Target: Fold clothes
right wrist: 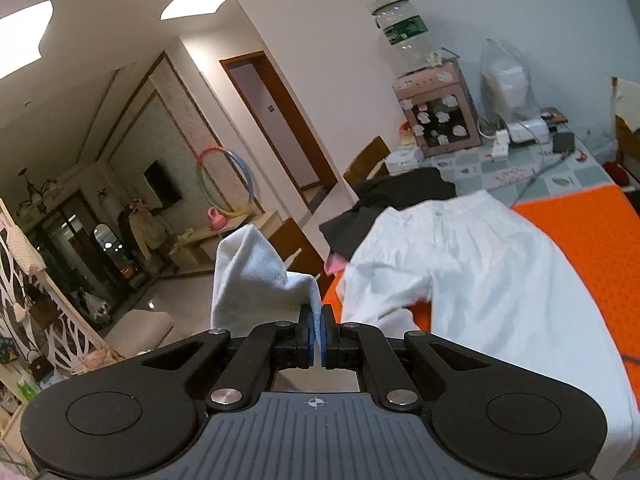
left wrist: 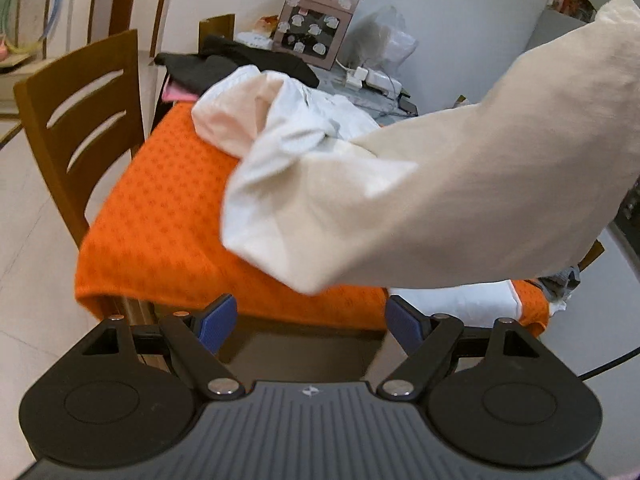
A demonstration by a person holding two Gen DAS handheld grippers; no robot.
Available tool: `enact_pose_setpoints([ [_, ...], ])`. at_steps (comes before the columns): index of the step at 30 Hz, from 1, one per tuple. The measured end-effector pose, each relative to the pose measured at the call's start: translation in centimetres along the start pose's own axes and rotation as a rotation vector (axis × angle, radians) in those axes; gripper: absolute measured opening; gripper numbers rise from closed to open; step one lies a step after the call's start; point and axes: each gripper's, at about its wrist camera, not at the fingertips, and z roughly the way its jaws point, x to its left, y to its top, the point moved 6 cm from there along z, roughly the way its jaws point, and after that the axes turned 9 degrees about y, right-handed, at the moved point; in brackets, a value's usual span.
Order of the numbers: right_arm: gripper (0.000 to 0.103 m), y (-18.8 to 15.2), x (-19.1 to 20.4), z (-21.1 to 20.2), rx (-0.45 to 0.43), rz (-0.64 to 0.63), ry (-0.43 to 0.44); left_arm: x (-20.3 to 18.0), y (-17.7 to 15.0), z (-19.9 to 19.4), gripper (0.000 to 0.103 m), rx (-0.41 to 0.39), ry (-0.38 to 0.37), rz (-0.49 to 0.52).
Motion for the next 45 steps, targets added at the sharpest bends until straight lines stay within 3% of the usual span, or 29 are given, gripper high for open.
enact_pose_setpoints([
  [6,0.006,-3.1,-4.0,-2.2,-0.006,0.093,-0.088,-2.0,-1.7,-1.1,0.086,-0.014,-0.016,-0.038],
  [9,0.011,-5.0,-7.0,-3.0,0.033,0.105,-0.199,-2.6,-2.2,-1.6,0.086,-0.02,-0.009,-0.021],
  [13,0.012,-6.8,-9.9,-4.6,0.077,0.035,-0.425,-2.3,-2.4,-2.3,0.086,-0.026,0.02,-0.012],
  [15,0.013,-7.1,-10.1,-5.0,0.086,-0.023,-0.491,-1.9,-2.4,-2.6,0.086,-0.027,0.037,-0.018],
  [17,0.032,-7.4,-10.2,-5.3,0.094,-0.083,-0.555,-1.3,-2.3,-2.8,0.086,-0.027,0.054,-0.017],
  [18,0.035,-7.4,-9.9,-5.3,0.092,-0.099,-0.568,-1.0,-2.2,-2.9,0.086,-0.029,0.062,-0.016],
  [24,0.041,-8.7,-8.3,-2.0,0.118,-0.117,-0.487,1.0,-0.7,-3.5,0.086,-0.056,0.119,0.0],
  [33,0.049,-12.8,-3.2,8.7,0.212,-0.157,-0.334,6.1,2.7,-3.8,0.086,-0.096,0.17,0.024],
  [45,0.059,-17.8,0.1,21.0,0.226,-0.101,-0.38,15.4,7.7,-3.5,0.086,-0.09,0.186,0.118],
])
